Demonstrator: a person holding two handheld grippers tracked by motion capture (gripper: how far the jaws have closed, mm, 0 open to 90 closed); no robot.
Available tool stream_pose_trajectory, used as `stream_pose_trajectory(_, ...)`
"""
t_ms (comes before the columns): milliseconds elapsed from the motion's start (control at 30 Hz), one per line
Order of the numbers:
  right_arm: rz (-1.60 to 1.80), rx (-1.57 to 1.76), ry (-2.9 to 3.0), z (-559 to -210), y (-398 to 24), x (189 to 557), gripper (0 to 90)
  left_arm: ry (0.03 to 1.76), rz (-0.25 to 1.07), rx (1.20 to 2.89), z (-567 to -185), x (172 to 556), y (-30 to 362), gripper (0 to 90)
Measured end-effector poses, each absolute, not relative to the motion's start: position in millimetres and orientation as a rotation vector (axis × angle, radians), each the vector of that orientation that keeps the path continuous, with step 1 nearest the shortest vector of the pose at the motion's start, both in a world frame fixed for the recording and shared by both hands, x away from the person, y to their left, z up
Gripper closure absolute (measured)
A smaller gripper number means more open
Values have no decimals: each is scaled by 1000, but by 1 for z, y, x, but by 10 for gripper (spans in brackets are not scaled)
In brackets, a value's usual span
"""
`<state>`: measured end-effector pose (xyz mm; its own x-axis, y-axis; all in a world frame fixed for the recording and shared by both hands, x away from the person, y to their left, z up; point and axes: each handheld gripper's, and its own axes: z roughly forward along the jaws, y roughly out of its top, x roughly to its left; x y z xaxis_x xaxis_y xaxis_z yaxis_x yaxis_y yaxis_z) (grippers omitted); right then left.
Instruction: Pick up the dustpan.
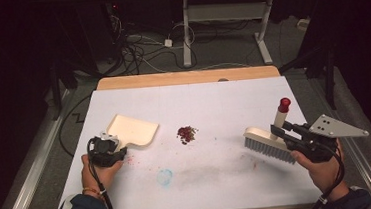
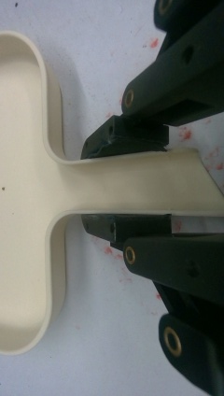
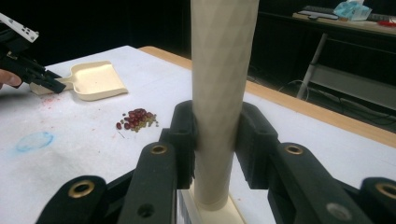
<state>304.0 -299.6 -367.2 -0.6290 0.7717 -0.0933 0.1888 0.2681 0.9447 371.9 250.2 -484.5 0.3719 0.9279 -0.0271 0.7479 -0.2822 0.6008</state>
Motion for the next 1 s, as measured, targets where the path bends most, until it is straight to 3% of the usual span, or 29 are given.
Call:
stream_pose_trajectory(500,1359,859,1987,-369,-300,305,708,1319,503,2224,-461,366,239,637)
stream_pose_trajectory(1000,1352,866,1981,-370,-302,306,708,1114,444,2365,-443,333,222,637)
